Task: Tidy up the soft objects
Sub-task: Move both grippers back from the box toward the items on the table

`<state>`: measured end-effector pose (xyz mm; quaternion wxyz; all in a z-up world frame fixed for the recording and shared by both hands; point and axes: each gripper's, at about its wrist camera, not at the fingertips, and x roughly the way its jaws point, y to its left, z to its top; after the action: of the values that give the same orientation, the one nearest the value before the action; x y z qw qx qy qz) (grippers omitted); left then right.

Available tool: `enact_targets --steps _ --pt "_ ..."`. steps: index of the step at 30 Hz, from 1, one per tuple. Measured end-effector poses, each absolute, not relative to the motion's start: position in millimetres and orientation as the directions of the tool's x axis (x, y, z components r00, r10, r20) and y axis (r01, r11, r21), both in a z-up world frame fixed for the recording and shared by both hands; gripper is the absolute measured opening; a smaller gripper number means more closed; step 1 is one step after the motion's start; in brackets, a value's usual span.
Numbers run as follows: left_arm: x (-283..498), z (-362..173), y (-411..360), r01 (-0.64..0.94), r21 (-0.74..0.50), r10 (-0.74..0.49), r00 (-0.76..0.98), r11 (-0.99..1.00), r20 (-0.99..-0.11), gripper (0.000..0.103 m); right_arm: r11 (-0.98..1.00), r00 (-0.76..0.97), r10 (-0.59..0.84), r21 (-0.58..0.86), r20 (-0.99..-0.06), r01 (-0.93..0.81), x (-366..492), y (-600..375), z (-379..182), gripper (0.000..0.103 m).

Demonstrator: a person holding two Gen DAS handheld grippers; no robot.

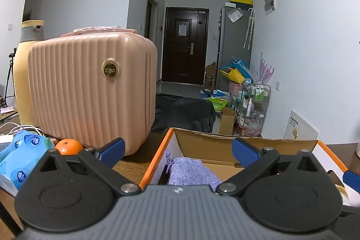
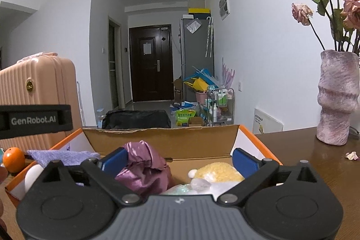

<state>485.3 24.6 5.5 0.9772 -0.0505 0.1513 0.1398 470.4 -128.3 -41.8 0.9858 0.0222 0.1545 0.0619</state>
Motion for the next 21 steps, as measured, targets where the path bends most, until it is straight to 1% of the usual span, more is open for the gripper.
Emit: enact_targets --steps 6,14,21 --pt "482.2 4.8 23.7 -0.286 -0.056 0.257 0.918 0.957 -0.301 0.103 0.992 0.947 0.126 0.062 -0.297 -0.112 469.1 -128.0 -41.7 0.103" --pt "461.8 8.9 22.9 -0.297 -0.062 0.271 0.925 0.953 -0.266 0.103 0.991 0.954 0.131 0.059 -0.268 -0.12 456.0 -129.5 -39.5 0.103" --pt "440.1 15.2 32.8 -0.343 -0.074 0.318 0.919 0.936 -0.234 0.103 0.991 0.971 0.127 0.053 -0.204 -0.119 430.5 -136.5 -33.5 0.103"
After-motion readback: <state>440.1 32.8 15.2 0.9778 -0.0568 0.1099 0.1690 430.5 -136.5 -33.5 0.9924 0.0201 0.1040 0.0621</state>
